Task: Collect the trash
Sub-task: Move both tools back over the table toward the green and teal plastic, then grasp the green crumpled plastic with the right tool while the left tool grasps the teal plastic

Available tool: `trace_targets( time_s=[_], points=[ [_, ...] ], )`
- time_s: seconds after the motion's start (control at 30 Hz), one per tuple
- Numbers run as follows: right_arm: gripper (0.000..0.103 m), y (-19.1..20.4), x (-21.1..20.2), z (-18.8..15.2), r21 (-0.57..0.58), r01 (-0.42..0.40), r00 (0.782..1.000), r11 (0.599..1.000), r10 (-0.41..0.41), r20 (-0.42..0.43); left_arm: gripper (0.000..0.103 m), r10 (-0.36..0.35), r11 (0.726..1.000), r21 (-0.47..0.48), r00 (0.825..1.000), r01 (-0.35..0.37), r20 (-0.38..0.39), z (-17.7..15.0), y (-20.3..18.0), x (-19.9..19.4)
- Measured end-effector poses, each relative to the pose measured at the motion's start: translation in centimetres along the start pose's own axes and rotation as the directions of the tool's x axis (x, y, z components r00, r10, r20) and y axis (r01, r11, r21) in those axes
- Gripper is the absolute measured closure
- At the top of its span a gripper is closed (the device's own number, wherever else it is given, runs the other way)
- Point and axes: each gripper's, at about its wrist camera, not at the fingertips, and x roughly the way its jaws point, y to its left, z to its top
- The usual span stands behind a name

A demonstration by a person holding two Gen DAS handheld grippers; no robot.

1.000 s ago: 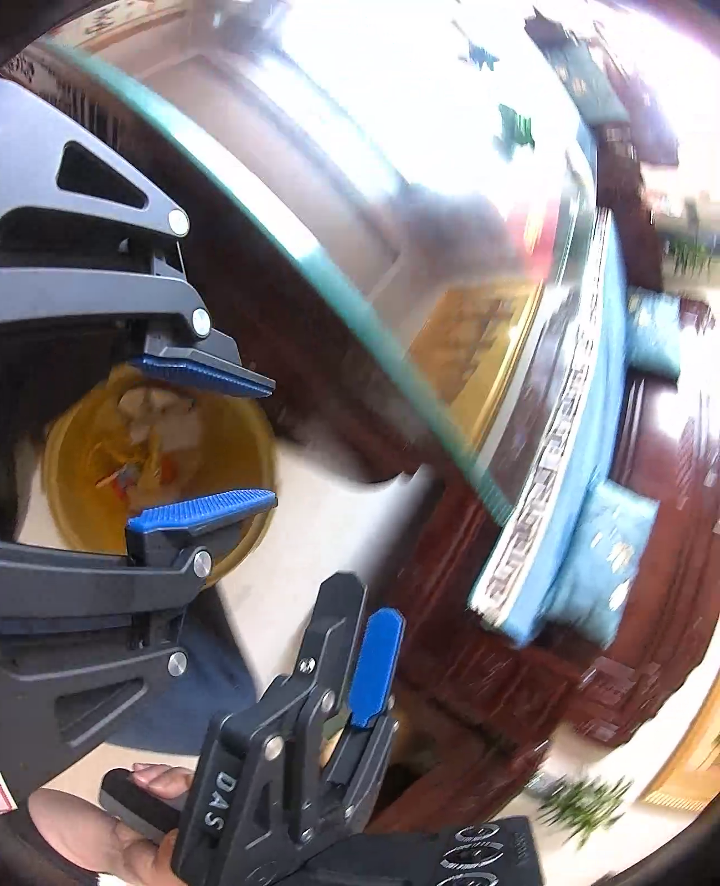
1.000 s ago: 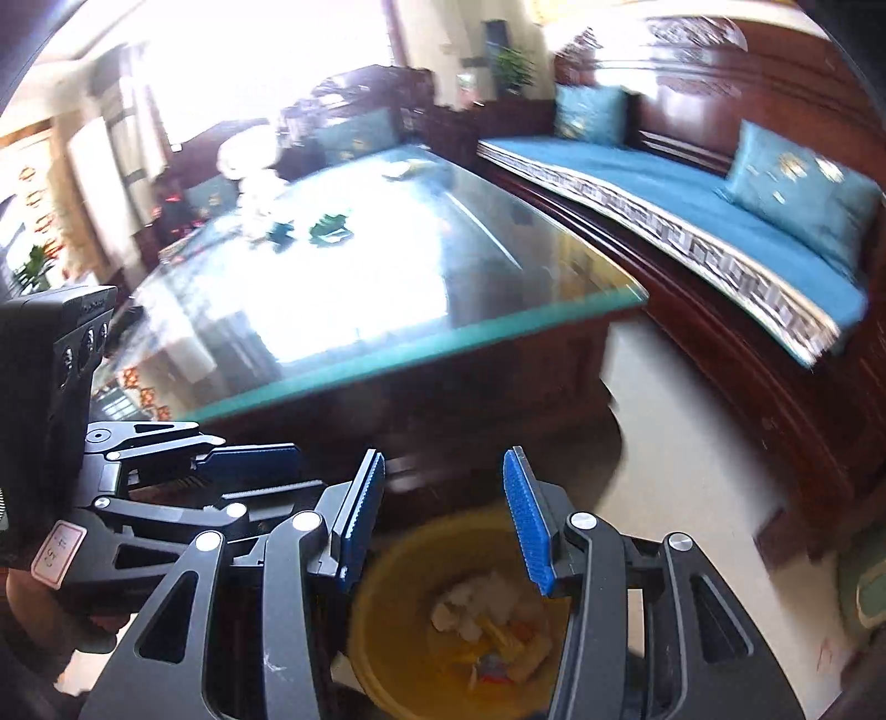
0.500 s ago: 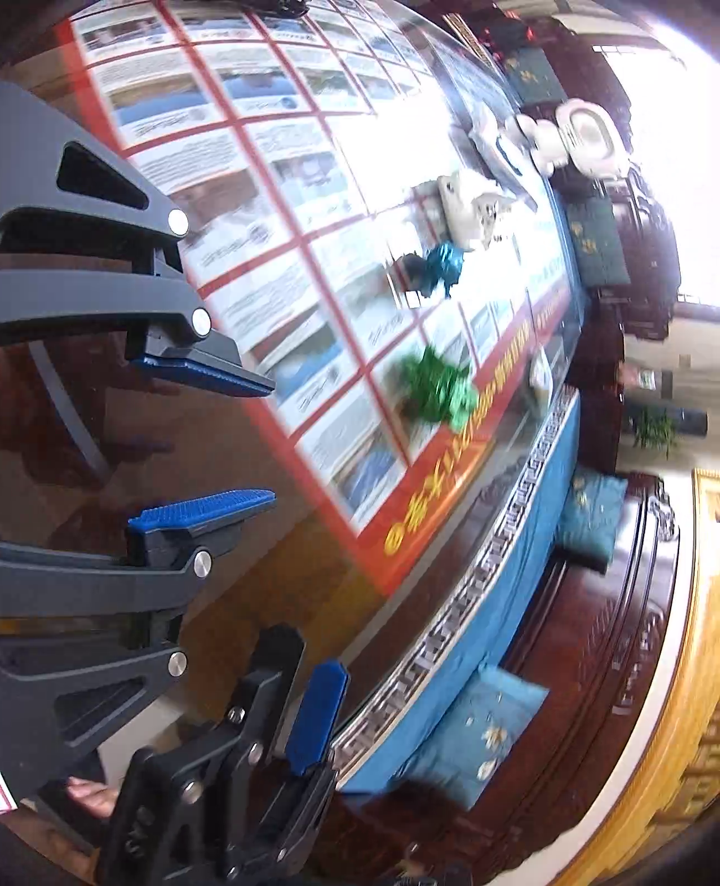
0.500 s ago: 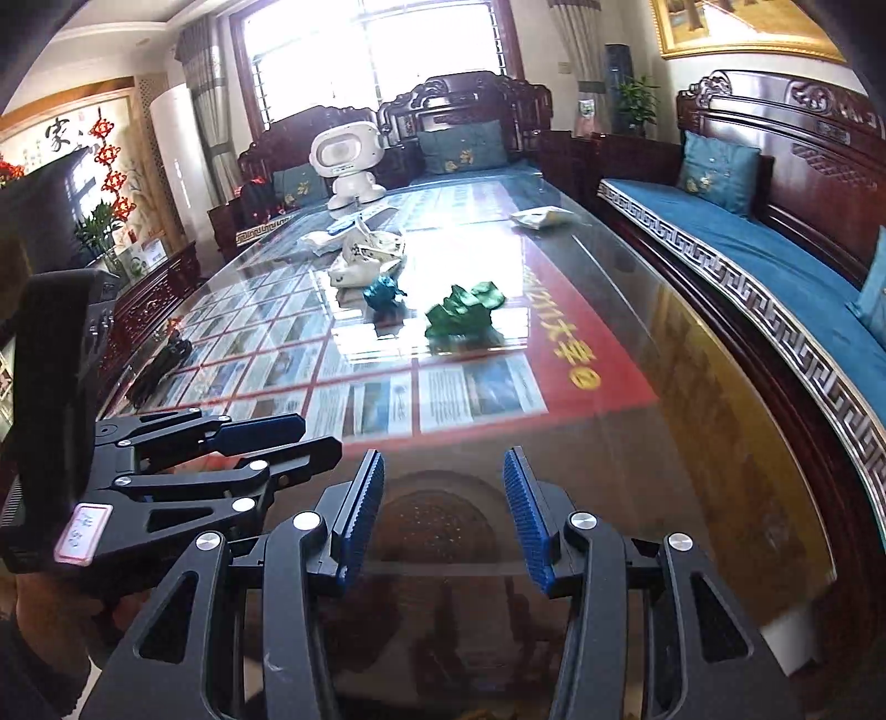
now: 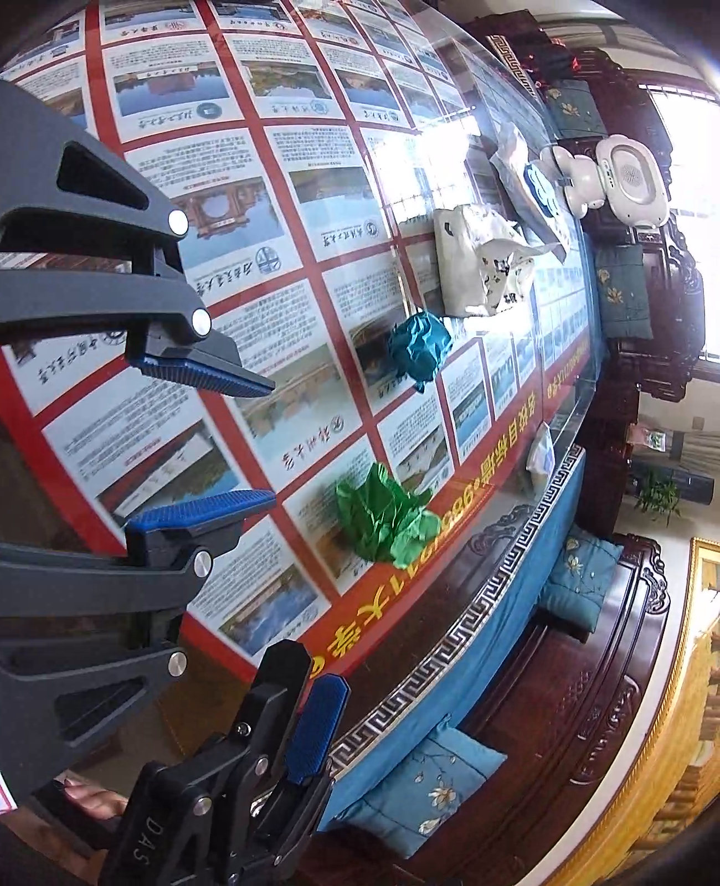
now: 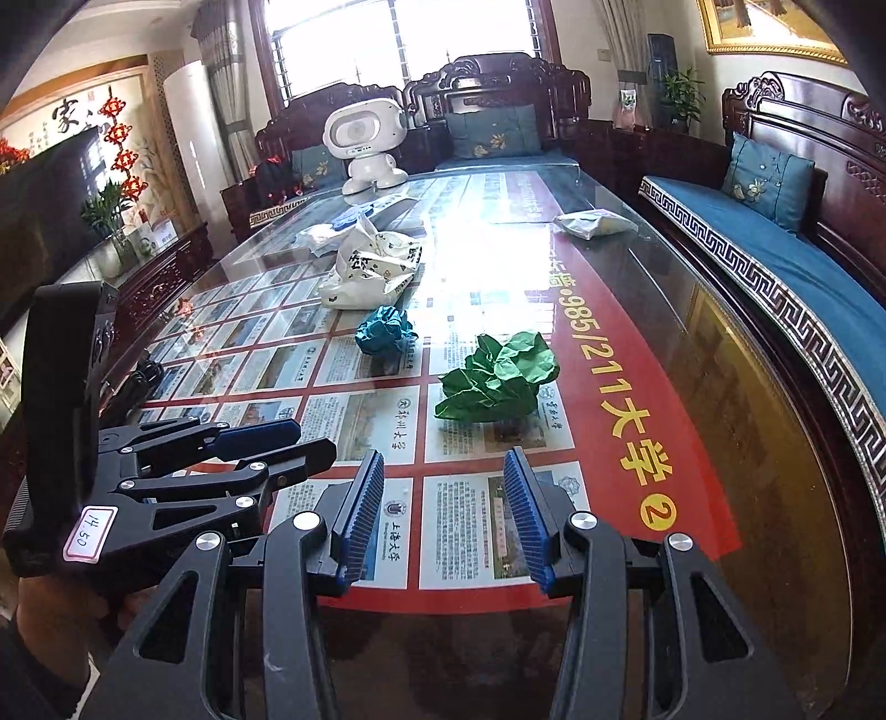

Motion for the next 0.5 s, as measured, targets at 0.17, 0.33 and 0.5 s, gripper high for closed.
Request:
trace_targets(
  time_s=[0.17, 0.33, 0.5],
  points=[
    [0.051, -0.2, 1.3, 0.6, 0.001, 0.002, 1.0, 1.0, -0.002, -0.008, 0.068, 0.004, 1.0, 0.02, 1.0, -0.004, 0.003, 0.2, -0.2, 0.2],
    [0.04, -0.4, 2.3, 1.1, 0.01, 0.015, 1.0, 1.0, -0.015, -0.014, 0.059, 0.017, 1.0, 0.014, 1.0, -0.017, 0.008, 0.5, 0.2, 0.3],
    [0.033, -1.2, 4.1, 2.0, 0.028, 0.035, 0.999, 0.999, -0.034, -0.04, 0.054, 0.039, 0.999, 0.007, 0.999, -0.039, 0.012, 1.0, 0.7, 0.4]
  ],
)
